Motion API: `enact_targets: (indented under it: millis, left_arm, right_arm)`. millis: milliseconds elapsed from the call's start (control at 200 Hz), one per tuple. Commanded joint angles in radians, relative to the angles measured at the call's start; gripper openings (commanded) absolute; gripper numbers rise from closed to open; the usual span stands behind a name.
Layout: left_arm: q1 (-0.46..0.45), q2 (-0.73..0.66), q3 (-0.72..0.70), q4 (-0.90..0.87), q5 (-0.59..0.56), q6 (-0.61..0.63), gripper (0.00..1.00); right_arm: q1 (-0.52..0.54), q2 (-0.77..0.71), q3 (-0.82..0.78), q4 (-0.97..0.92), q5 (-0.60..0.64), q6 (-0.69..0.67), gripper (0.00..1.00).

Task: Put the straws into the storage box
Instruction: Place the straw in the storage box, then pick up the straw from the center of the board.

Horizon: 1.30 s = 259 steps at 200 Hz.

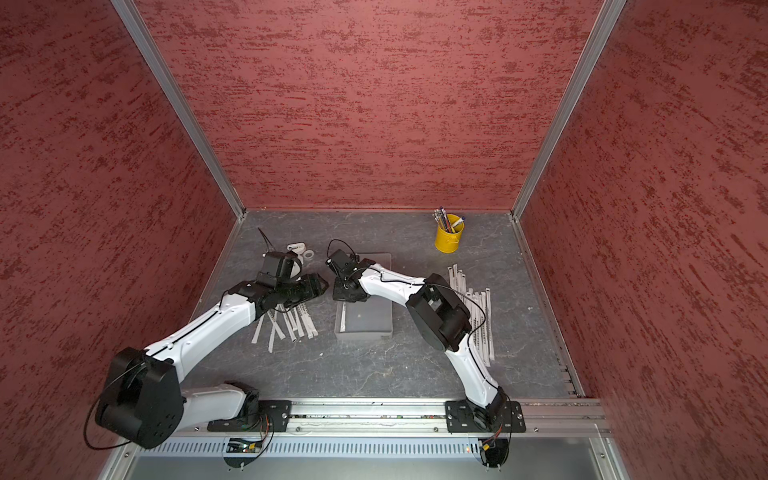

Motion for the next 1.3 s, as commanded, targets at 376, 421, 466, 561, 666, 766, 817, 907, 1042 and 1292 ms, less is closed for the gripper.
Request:
enact_targets:
  millis: [376,421,466,561,666,766,817,907,1042,1292]
  left_arm:
    - [0.081,-0.060,0.083,-0.262,-0.175,0.033,0.74]
    - [0.082,-0.064,0.094,-0.302,-0.194,0.033,0.74]
    - [0.086,-0.069,0.091,-0.318,-0.184,0.022,0.72]
    - [0.101,-0.041,0.071,-0.307,-0.114,0.008,0.60]
    - [0.105,0.033,0.087,-0.287,-0.067,0.008,0.49]
    - [0.099,0.103,0.119,-0.264,-0.060,0.010,0.48]
    - [0.096,0.134,0.135,-0.252,-0.069,0.010,0.48]
    - [0.087,0.194,0.162,-0.244,-0.101,0.013,0.48]
    - [0.076,0.254,0.173,-0.239,-0.149,0.020,0.49]
    - [0.067,0.306,0.170,-0.229,-0.208,0.024,0.50]
  right_arm:
    - [-0.016,-0.186,-0.071,-0.009,-0.050,0.003,0.30]
    - [-0.026,-0.244,-0.116,0.002,-0.032,0.008,0.31]
    - [-0.035,-0.295,-0.161,0.007,-0.012,0.001,0.31]
    - [-0.040,-0.367,-0.221,-0.007,0.045,-0.028,0.30]
    - [-0.039,-0.403,-0.269,-0.013,0.073,-0.033,0.28]
    - [-0.039,-0.415,-0.305,-0.005,0.081,-0.028,0.26]
    - [-0.038,-0.417,-0.315,0.000,0.081,-0.030,0.26]
    - [-0.039,-0.413,-0.321,0.001,0.083,-0.034,0.25]
    - [-0.039,-0.417,-0.327,0.003,0.099,-0.038,0.25]
    - [-0.038,-0.418,-0.341,0.015,0.102,-0.034,0.24]
